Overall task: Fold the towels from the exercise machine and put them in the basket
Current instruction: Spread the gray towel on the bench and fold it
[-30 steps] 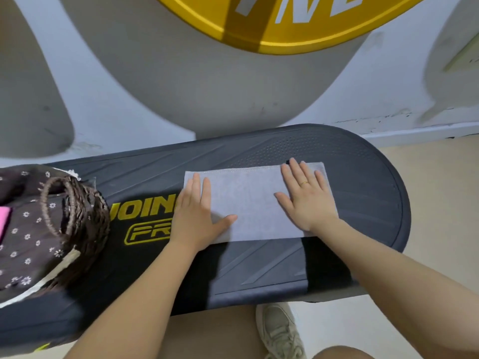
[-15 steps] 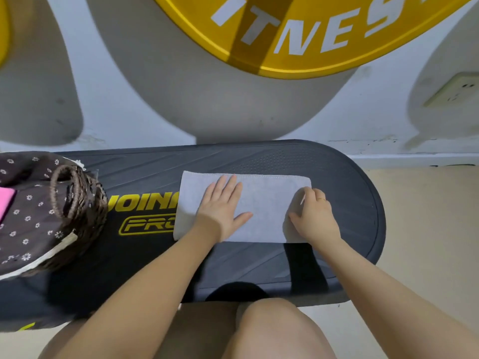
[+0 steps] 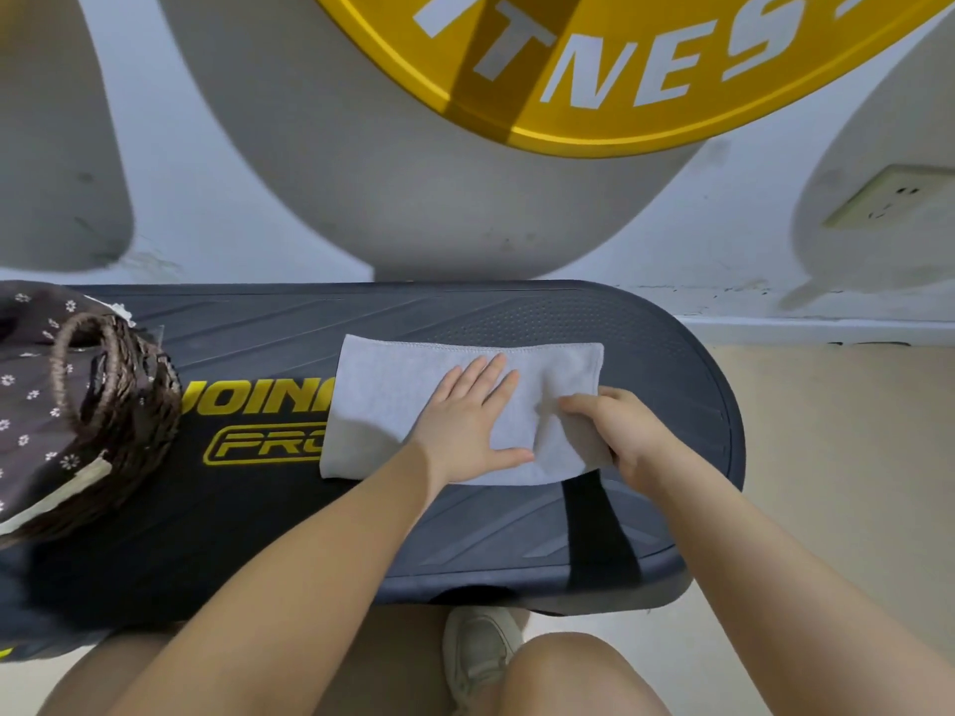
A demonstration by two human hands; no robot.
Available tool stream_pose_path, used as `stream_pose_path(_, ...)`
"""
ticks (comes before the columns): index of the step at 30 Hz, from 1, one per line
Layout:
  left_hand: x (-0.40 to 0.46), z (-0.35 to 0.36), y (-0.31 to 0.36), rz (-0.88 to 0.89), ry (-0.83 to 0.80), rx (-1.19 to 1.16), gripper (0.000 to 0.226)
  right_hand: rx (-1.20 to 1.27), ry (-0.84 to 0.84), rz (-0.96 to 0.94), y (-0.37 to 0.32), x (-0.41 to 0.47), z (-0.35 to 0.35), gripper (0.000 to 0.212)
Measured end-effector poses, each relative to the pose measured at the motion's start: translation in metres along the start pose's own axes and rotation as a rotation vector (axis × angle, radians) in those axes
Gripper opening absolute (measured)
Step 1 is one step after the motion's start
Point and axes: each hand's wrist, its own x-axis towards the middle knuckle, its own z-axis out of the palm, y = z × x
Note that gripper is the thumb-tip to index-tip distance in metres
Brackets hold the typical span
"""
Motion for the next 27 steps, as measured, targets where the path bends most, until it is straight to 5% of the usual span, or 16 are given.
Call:
stream_pose_path(5,-0.009,-0.039,-0.002,-0.204,0.064,-1.126,0.035,0.037,-0.097,-0.17,-0.027,-0.006,0.036,0.02)
stream_pose_path(8,-0.021,-0.055,-0.015,-0.268,0.066,-1.429,0.035,-0.022,-0.173,-0.269,-0.04,-0.012,0.069,0.033)
stream_pose_path(14,-0.055,-0.056,-0.061,-0.489,0.28,-1.295,0.01,-0.13,-0.593,-0.242,-0.04,-0.018,0.122,0.037)
stream_pose_path(17,-0.065,-0.051,-0.075,-0.526,0.203,-1.131,0.016,-0.306,-0.314,-0.482,-0.036,-0.009,0.126,0.031)
stream_pose_path(19,-0.06,-0.045,-0.082,-0.633,0.224,-0.931,0.034,-0.632,-0.112,-0.71,-0.032,0.003,0.123,0.033)
stream_pose_path(21,-0.053,-0.043,-0.084,-0.635,0.235,-0.716,0.043,-0.956,-0.084,-0.834,-0.024,0.014,0.123,0.047)
stream_pose_path(24,-0.045,-0.044,-0.085,-0.611,0.228,-0.61,0.045,-1.237,-0.131,-0.715,-0.013,0.023,0.127,0.082)
stream_pose_path(27,-0.042,-0.042,-0.083,-0.619,0.123,-0.461,0.054,-1.224,-0.123,-0.598,-0.002,0.024,0.127,0.097)
